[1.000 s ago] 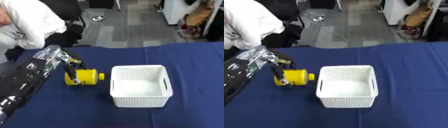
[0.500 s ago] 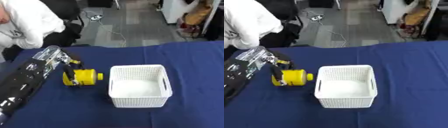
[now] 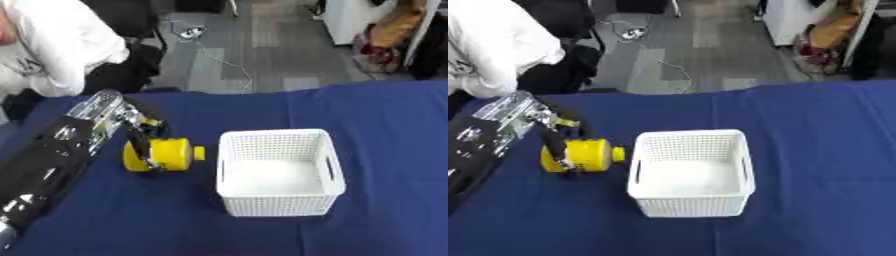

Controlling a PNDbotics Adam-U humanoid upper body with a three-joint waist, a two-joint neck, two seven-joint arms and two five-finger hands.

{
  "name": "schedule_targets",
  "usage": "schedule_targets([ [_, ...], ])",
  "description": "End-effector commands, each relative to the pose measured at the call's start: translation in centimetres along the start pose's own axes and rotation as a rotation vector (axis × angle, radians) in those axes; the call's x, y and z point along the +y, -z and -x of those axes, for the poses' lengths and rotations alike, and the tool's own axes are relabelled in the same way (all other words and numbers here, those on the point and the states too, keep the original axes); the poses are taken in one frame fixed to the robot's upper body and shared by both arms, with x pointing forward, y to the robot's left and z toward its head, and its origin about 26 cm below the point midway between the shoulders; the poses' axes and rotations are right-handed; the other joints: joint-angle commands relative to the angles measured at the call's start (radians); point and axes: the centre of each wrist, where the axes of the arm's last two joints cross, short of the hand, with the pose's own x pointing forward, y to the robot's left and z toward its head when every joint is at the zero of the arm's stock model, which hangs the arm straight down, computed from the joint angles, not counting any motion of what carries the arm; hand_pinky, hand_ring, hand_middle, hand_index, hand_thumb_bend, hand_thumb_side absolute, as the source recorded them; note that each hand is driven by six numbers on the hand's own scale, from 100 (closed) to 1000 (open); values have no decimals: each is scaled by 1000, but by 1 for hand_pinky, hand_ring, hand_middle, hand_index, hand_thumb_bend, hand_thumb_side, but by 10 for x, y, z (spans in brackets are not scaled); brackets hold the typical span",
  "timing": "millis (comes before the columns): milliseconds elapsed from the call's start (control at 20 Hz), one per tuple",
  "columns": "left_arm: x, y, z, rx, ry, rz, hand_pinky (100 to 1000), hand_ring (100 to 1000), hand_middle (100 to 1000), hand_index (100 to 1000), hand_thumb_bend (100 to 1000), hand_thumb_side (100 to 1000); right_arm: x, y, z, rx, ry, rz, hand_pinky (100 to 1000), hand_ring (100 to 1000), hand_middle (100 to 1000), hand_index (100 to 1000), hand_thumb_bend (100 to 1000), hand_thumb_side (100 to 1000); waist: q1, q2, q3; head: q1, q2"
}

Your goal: Pick up objects on the table and place them in the box.

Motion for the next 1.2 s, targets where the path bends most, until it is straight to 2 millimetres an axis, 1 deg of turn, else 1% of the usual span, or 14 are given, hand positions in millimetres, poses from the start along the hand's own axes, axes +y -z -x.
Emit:
schedule_targets([
  [50,14,-18,14,-3,63,36,710,705,829,944,720,549,0,8,-3,-30,2,-12,312,394,471,571,258,898,-1,-13,-2,8,-18],
  [500,16,-22,18,29,59,35,714,706,829,942,719,545,0,10,-3,-35,4,-16,313,394,471,571,259,898,-3,-1,-8,13,-27],
  [650,16,-22,19,40,64,40,719,712,831,942,730,524,0,11,-3,-38,5,-17,313,394,471,571,261,898,-3,3,-11,17,-30],
  [750,16,-22,20,46,69,42,720,712,831,941,727,512,0,11,-3,-39,6,-19,313,395,471,570,261,899,-3,6,-12,17,-33],
  [1200,17,-24,23,70,75,42,720,712,830,938,715,508,1,13,-3,-47,9,-21,313,395,471,570,261,899,-3,17,-18,21,-42],
])
